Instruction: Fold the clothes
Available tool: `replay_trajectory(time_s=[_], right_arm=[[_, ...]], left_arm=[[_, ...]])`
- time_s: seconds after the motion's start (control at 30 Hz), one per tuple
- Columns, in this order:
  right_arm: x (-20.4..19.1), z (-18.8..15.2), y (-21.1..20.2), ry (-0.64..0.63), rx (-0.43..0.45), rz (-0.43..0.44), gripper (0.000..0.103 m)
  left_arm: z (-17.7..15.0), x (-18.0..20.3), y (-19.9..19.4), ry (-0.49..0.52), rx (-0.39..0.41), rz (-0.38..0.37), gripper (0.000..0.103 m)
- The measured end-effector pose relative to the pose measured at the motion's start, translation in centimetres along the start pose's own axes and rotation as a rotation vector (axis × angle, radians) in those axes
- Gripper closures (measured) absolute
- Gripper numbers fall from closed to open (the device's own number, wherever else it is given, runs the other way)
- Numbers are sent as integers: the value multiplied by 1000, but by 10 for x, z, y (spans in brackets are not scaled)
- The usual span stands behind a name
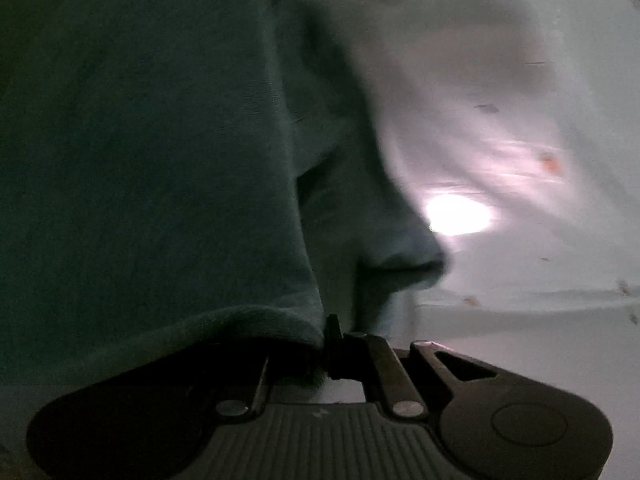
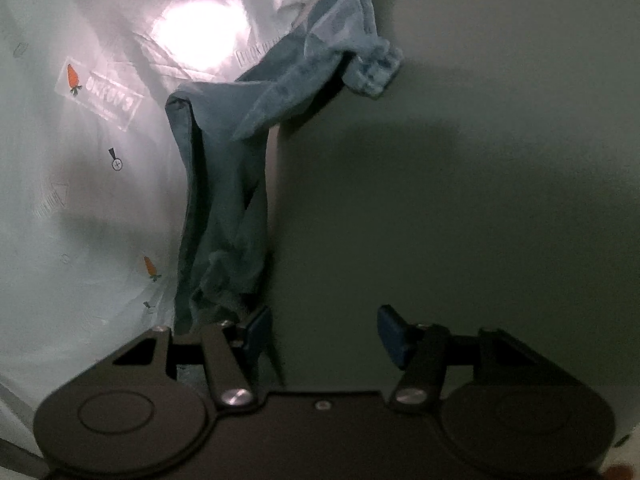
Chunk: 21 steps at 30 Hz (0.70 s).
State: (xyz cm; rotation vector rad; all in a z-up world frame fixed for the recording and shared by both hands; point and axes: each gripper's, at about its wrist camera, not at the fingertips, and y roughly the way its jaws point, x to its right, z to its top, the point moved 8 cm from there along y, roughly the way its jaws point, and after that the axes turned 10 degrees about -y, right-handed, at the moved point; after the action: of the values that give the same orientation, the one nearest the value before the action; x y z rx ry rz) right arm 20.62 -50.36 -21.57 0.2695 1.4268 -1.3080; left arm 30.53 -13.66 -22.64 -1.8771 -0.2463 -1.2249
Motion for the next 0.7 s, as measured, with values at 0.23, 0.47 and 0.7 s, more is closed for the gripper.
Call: replay_trajectory(time_s=[0.23, 0.47, 0.7], right_arm=[[-12, -37, 21, 133, -94, 116, 40], [-35, -86, 54, 253, -167, 175, 39], [-64, -143, 64, 323, -185, 219, 34]], left_arm=[[8, -12, -24, 25, -44, 15, 80], [4, 8, -64, 238, -78, -20, 69], [46, -4, -108, 243, -14, -35, 69]])
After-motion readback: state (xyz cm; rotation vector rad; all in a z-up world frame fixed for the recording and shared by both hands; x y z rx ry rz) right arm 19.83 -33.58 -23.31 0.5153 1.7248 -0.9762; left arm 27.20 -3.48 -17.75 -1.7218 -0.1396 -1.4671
